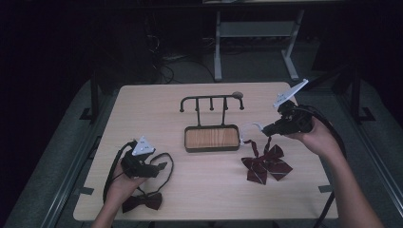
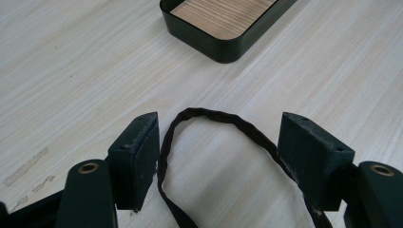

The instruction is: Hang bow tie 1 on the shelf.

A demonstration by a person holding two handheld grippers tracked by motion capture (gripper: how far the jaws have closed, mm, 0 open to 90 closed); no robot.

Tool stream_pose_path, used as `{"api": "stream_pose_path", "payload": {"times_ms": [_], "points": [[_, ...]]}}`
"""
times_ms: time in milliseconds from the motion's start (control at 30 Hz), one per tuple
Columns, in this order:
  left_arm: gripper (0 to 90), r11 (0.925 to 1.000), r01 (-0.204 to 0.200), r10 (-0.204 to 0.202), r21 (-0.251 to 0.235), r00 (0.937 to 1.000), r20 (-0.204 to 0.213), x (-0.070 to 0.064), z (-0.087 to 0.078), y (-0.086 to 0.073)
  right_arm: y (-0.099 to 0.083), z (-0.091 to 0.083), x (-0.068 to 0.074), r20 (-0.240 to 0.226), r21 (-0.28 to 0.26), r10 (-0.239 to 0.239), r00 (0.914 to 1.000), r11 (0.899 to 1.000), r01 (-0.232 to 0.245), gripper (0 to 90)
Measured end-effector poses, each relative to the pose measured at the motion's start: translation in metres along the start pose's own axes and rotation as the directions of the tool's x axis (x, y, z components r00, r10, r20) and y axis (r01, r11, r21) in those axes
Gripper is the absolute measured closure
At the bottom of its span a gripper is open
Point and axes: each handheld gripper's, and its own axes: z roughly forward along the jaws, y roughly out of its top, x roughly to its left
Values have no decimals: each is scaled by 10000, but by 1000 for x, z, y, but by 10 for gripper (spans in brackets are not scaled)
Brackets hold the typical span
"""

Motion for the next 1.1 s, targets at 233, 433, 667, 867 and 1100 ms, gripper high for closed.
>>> {"api": "stream_pose_path", "payload": {"times_ms": [233, 433, 667, 867, 1100], "points": [[311, 10000, 8, -8, 1, 10000, -14, 0, 0, 0, 8, -4, 3, 35, -33, -140, 9999, 9999, 140, 867], [311, 10000, 5, -5, -46, 10000, -41, 1, -1, 0, 15, -8, 4, 39, -112, -212, 9998, 9997, 213, 867], [311, 10000, -30, 30, -17, 10000, 15, 0, 0, 0, 24, -14, 5, 109, -153, -368, 9993, 9992, 370, 867], [311, 10000, -51, 51, -12, 10000, 34, 0, 0, 1, 31, -17, 6, 164, -158, -376, 9992, 9992, 379, 866], [311, 10000, -27, 27, 5, 10000, 46, 0, 0, 0, 36, -19, 4, 236, -138, -400, 9989, 9991, 403, 866]]}}
